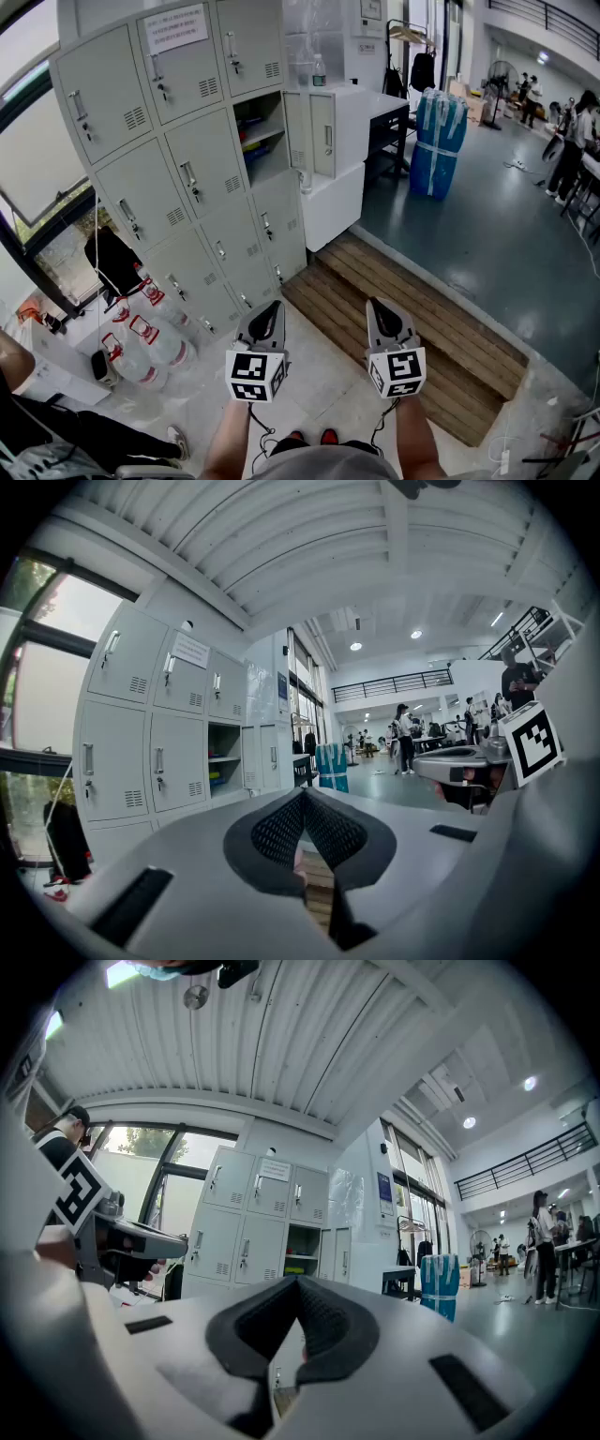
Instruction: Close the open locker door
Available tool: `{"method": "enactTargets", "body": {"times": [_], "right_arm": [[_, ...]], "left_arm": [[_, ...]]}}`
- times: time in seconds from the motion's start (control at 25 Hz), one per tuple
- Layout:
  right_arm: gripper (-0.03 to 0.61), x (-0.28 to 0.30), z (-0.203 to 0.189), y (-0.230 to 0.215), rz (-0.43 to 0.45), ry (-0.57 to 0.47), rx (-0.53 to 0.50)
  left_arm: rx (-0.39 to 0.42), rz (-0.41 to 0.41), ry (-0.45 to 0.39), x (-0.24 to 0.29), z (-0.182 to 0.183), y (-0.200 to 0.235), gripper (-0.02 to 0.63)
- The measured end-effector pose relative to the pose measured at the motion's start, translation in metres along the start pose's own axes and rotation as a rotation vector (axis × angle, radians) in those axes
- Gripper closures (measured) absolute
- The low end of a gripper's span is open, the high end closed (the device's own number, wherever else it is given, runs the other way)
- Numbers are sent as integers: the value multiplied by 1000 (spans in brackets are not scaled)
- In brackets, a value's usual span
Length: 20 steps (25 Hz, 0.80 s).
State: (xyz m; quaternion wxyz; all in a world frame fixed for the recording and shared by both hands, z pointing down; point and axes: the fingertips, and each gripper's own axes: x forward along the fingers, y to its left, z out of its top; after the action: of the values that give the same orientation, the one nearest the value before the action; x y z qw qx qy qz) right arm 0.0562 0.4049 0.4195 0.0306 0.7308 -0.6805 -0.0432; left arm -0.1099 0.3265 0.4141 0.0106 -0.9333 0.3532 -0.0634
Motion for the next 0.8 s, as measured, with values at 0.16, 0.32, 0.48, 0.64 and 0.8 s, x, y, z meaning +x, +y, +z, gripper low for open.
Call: {"method": "enactTargets", "body": {"times": [0.16,0.32,0.48,0.64,0.8], "right_arm": [[563,1,0,-2,1,-3,-8],[563,2,0,-6,5,-15,2],[563,6,-2,-7,17,-13,1],[563,17,-7,-10,24,-3,-3],[562,39,-14,-19,27,1,-8]], "left_arm": [[0,0,1,2,-1,-2,591],[3,4,-1,5,-2,-5,591],[4,12,3,9,-2,-4,591],[5,19,12,20,-5,2,591],[8,20,7,42,-4,12,591]]}}
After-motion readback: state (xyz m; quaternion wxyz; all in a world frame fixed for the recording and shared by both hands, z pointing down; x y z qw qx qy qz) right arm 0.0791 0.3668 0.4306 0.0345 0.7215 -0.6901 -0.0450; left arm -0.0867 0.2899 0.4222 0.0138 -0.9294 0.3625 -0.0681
